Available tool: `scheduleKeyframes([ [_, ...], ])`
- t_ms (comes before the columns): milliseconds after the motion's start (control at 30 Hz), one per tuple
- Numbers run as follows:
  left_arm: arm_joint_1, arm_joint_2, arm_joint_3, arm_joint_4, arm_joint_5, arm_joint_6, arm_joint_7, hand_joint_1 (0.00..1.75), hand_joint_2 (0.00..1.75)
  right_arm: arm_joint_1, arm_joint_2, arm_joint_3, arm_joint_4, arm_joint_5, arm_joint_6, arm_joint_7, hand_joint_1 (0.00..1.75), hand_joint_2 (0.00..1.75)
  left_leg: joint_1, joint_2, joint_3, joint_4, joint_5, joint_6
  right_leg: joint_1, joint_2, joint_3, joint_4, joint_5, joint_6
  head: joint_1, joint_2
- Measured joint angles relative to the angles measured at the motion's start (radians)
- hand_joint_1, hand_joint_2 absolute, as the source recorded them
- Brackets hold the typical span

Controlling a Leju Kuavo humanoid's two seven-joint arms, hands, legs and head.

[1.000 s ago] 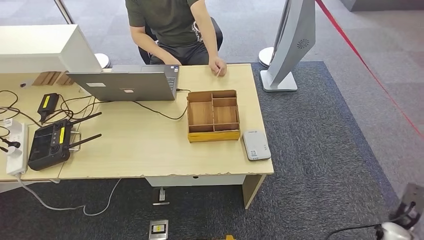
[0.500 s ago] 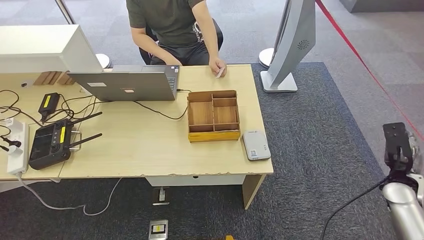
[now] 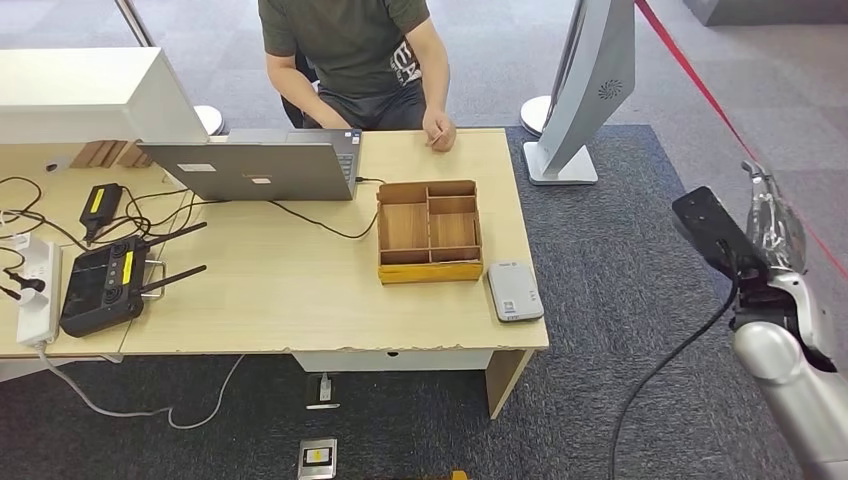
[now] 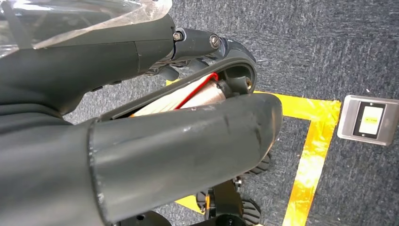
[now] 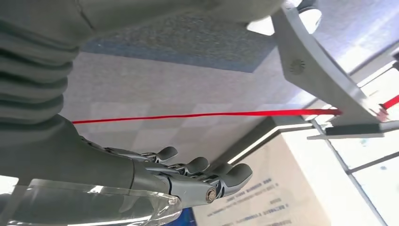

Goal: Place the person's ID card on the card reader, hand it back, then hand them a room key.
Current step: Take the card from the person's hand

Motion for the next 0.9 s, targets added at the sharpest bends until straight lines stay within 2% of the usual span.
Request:
scheduleKeyframes([
  [133, -0.002, 0.000, -0.011, 0.000, -0.004, 0.000, 0.003, 0.00, 0.00, -0.012, -0.003, 0.029, -0.068, 0.065, 0.033, 0.007, 0.00, 1.75, 0.000, 0.001, -0.001, 0.000, 0.000, 0.000, 0.000, 0.000, 0.000, 0.000, 0.000, 0.000, 0.000, 0.000],
  [300, -0.012, -0.002, -0.018, -0.001, -0.009, -0.002, 0.009, 0.00, 0.00, -0.114, 0.016, 0.131, -0.148, 0.385, 0.201, 0.057, 0.00, 1.75, 0.001, 0.001, -0.002, 0.000, 0.001, -0.001, 0.001, 0.000, 0.000, 0.001, 0.000, 0.000, 0.000, 0.000],
  [400, -0.017, -0.004, -0.020, -0.002, -0.009, -0.009, 0.017, 0.00, 0.00, -0.182, 0.047, 0.212, -0.164, 0.507, 0.276, 0.062, 0.00, 1.75, 0.002, 0.000, -0.001, 0.000, 0.002, -0.002, 0.002, 0.000, -0.001, 0.001, 0.001, -0.001, 0.000, 0.000],
  [667, -0.026, -0.008, -0.021, -0.005, -0.008, -0.012, 0.018, 0.00, 0.00, -0.297, 0.117, 0.381, -0.131, 0.689, 0.290, 0.039, 0.00, 1.75, 0.002, 0.000, -0.002, 0.000, 0.002, -0.002, 0.002, 0.000, -0.001, 0.001, 0.001, -0.001, 0.000, 0.000],
  [900, -0.012, -0.009, -0.021, -0.005, 0.019, -0.010, 0.014, 0.00, 0.00, -0.409, 0.234, 0.486, 0.029, 0.740, 0.266, 0.015, 0.00, 1.75, 0.002, 0.000, -0.004, 0.000, 0.002, -0.002, 0.002, 0.000, -0.004, 0.001, 0.001, -0.002, 0.000, 0.000],
])
